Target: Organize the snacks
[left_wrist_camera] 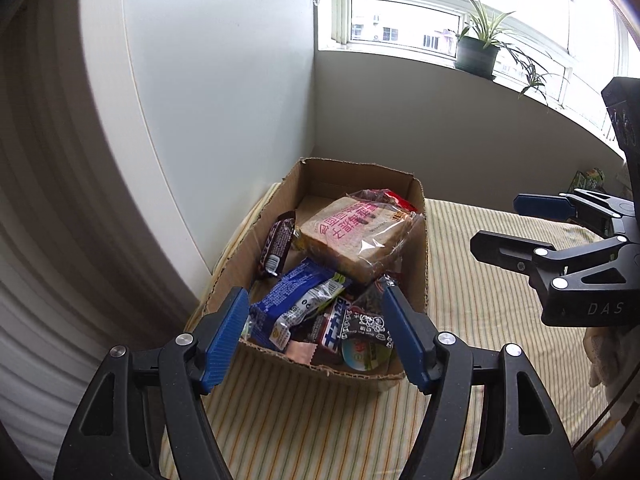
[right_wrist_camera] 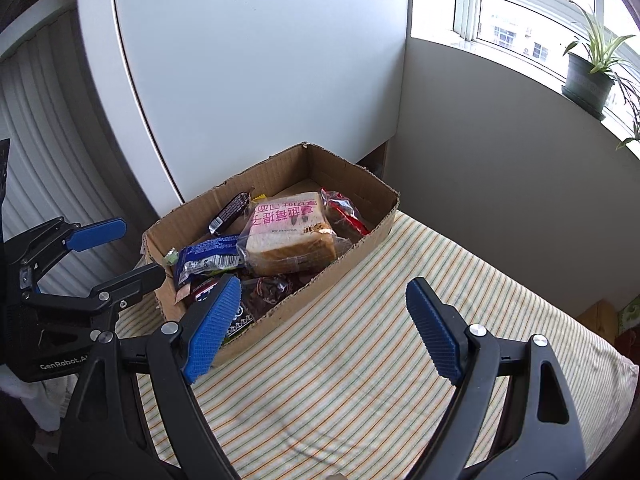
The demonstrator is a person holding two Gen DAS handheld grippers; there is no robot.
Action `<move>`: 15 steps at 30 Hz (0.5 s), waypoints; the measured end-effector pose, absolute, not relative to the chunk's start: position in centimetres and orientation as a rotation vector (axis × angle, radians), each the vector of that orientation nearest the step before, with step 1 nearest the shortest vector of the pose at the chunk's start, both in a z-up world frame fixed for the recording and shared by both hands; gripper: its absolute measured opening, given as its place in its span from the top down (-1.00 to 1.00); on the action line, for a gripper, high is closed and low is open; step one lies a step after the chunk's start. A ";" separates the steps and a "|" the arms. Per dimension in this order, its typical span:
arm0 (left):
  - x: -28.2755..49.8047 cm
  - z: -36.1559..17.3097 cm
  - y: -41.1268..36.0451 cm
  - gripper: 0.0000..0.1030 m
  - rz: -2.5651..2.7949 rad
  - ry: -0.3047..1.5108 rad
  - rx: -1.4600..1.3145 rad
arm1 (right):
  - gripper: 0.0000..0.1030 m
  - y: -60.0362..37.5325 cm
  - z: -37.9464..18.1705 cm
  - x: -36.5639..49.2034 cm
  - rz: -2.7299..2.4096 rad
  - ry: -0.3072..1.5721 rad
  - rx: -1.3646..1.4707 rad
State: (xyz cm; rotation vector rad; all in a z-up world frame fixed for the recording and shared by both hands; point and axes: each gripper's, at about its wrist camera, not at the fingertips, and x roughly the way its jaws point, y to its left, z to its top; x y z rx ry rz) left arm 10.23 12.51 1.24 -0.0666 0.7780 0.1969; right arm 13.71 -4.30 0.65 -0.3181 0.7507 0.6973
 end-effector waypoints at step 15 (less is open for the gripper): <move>4.2 0.6 10.6 -0.55 0.292 0.721 -0.099 | -0.69 -9.3 -1.7 6.6 0.612 0.720 -0.229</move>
